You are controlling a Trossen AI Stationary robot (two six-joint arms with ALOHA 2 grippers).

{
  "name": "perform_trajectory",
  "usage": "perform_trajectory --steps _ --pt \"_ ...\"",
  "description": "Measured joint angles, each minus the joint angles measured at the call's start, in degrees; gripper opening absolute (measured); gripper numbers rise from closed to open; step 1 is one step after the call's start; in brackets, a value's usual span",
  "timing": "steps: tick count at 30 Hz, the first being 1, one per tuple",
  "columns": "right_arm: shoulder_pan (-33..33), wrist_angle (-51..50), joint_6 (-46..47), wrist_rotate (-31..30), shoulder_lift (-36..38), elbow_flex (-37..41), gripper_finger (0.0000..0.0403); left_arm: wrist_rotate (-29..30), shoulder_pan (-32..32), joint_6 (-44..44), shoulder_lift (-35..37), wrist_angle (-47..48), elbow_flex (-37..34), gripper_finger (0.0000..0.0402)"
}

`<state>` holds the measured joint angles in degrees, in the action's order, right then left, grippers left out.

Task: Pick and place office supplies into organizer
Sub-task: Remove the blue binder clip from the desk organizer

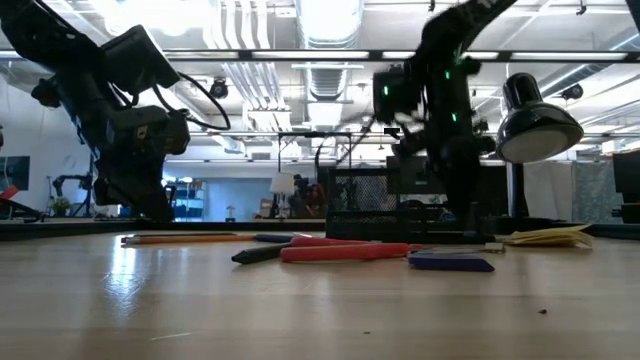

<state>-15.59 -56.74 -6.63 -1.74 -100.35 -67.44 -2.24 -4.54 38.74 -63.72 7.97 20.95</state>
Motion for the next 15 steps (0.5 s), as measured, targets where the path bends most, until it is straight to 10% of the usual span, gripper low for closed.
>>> perform_trajectory --steps 15 --pt "0.36 11.52 -3.47 -2.65 5.61 8.8 0.0169 1.07 -0.02 0.1 -0.02 0.04 -0.55 0.0"
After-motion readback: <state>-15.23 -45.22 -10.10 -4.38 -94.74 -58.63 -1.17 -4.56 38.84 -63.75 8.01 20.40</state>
